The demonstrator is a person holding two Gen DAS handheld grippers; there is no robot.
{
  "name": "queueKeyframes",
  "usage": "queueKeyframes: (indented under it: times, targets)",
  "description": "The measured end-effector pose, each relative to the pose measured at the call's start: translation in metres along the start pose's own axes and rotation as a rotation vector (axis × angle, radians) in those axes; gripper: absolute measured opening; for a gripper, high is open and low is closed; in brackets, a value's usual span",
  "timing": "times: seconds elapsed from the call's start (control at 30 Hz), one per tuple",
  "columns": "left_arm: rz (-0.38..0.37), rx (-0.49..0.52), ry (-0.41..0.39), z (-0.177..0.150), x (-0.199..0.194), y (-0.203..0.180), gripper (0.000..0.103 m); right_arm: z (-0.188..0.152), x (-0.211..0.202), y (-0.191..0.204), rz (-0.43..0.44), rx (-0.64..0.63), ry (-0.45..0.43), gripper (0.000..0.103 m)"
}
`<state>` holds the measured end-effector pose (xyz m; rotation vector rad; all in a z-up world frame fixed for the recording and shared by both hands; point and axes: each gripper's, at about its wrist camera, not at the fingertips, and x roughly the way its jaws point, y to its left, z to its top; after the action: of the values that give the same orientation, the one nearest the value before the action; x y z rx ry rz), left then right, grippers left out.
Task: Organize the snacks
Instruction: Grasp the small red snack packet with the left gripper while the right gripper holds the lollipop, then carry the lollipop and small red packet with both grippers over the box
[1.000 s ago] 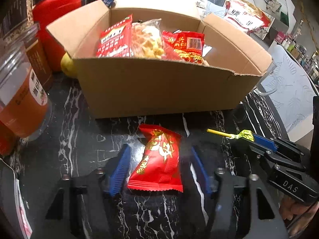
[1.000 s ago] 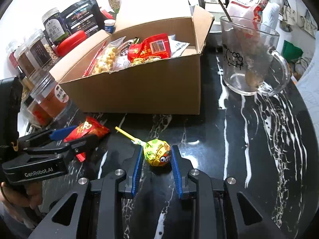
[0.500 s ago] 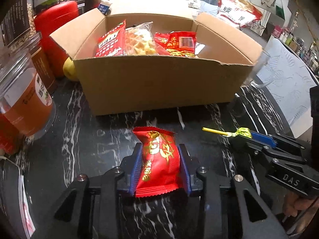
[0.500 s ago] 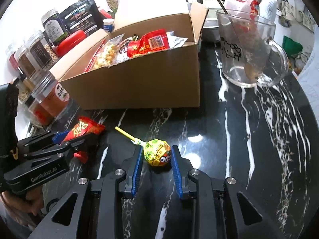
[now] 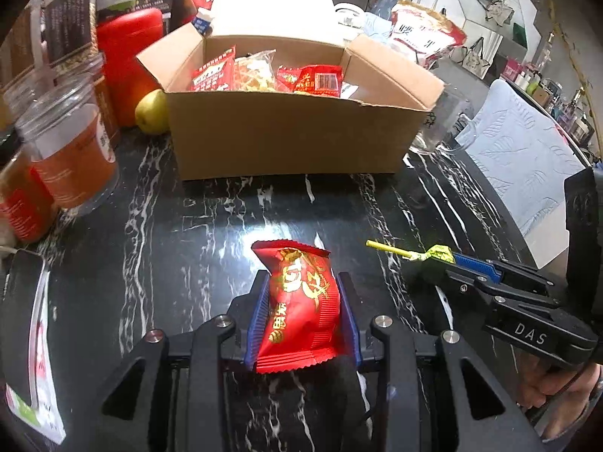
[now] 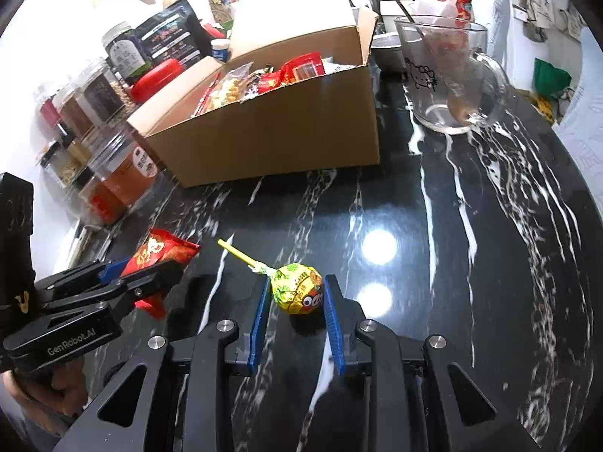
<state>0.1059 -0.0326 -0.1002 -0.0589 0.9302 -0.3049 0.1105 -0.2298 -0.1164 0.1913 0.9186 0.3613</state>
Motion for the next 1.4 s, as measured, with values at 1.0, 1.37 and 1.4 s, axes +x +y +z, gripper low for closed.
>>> queueKeyframes:
  times: [1.0, 1.37, 1.4]
  targets:
    - [-0.055, 0.048, -0.217, 0.046, -0.087, -0.026, 0.035, 0.023, -0.078, 0.039, 0.103, -0.059, -0.158, 0.028]
    - [-0.006, 0.087, -0.324, 0.096, -0.109, -0.028, 0.035, 0.078, -0.099, 0.055, 0.091, -0.147, -0.268, 0.028]
    - [-0.002, 0.087, -0.330, 0.100, -0.109, -0.027, 0.035, 0.082, -0.098, 0.056, 0.096, -0.150, -0.270, 0.028]
